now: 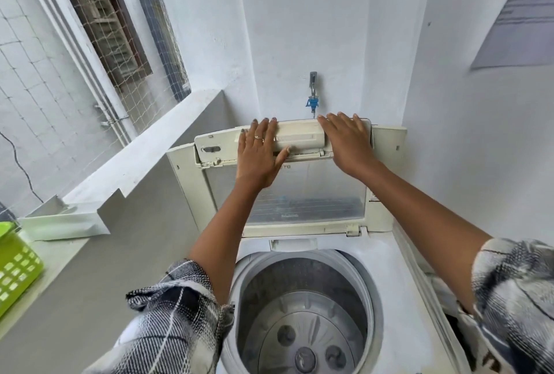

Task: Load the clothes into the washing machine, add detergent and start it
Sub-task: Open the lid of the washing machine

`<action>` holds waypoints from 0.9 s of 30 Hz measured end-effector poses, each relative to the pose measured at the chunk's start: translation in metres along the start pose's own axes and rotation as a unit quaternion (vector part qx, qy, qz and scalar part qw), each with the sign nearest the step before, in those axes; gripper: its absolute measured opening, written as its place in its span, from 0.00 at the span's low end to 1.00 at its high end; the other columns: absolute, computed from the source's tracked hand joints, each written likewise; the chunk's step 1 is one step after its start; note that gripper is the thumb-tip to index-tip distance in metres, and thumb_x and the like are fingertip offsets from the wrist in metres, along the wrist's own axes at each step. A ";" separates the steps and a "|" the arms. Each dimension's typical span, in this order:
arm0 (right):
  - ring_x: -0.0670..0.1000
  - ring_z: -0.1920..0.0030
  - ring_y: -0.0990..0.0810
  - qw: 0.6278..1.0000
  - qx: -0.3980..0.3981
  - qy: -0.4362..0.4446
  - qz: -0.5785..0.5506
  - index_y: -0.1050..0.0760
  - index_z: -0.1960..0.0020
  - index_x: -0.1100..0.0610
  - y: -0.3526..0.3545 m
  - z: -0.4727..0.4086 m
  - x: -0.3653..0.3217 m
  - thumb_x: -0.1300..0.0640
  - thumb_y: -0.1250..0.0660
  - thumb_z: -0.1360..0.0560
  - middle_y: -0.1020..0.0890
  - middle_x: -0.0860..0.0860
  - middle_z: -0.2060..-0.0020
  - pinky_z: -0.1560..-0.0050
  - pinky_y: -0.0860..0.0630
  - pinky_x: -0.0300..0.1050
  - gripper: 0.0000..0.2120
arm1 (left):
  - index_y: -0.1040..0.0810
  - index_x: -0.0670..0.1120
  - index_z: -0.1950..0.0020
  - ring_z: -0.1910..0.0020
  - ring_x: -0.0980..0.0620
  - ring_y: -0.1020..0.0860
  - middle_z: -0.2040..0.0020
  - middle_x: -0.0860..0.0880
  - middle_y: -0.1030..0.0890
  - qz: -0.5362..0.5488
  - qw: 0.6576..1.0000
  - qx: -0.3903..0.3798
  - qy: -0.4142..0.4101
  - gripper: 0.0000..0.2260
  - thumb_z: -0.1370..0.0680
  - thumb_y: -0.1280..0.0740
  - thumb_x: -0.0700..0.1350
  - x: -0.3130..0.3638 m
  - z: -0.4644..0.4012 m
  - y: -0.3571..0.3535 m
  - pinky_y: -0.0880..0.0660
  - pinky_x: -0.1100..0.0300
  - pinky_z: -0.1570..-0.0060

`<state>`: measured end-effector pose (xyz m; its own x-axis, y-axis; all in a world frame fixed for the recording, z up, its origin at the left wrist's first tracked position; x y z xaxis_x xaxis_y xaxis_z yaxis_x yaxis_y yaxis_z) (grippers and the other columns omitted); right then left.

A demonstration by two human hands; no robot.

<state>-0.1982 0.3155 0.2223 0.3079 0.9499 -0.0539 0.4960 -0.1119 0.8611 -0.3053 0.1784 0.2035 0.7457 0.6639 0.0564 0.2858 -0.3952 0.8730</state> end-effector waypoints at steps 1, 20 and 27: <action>0.57 0.24 0.46 1.000 -0.001 -0.002 -0.003 0.47 0.24 0.56 -0.003 -0.004 0.002 0.71 0.42 0.26 0.40 0.55 0.25 0.26 0.54 0.55 0.34 | 0.51 0.48 0.21 0.22 0.47 0.53 0.21 0.48 0.48 -0.001 1.000 0.000 0.000 0.31 0.20 0.48 0.60 -0.001 -0.004 -0.002 0.57 0.48 0.24; 0.58 0.24 0.49 0.999 0.016 -0.003 0.030 0.50 0.23 0.57 -0.021 -0.015 0.006 0.71 0.42 0.27 0.45 0.57 0.24 0.25 0.54 0.56 0.36 | 0.53 0.47 0.21 0.22 0.48 0.55 0.21 0.49 0.50 -0.011 0.999 0.031 -0.007 0.32 0.20 0.50 0.62 -0.006 -0.019 -0.017 0.58 0.47 0.24; 0.58 0.23 0.52 0.998 0.044 -0.006 0.046 0.54 0.22 0.57 -0.015 0.004 0.003 0.73 0.42 0.29 0.50 0.57 0.23 0.25 0.56 0.57 0.40 | 0.53 0.47 0.21 0.22 0.47 0.55 0.21 0.48 0.51 -0.007 0.998 0.068 -0.015 0.32 0.20 0.48 0.60 -0.002 0.000 -0.009 0.57 0.45 0.24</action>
<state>-0.2015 0.3187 0.2076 0.3642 0.9311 0.0175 0.5343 -0.2243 0.8150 -0.3100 0.1808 0.1953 0.7581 0.6515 0.0275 0.3748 -0.4699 0.7992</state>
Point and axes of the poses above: each hand's wrist, its own z-axis away from the middle knuckle, its own y-axis out of the back of the hand, x = y × z, the point moved 8 cm from there along -z, towards the middle knuckle
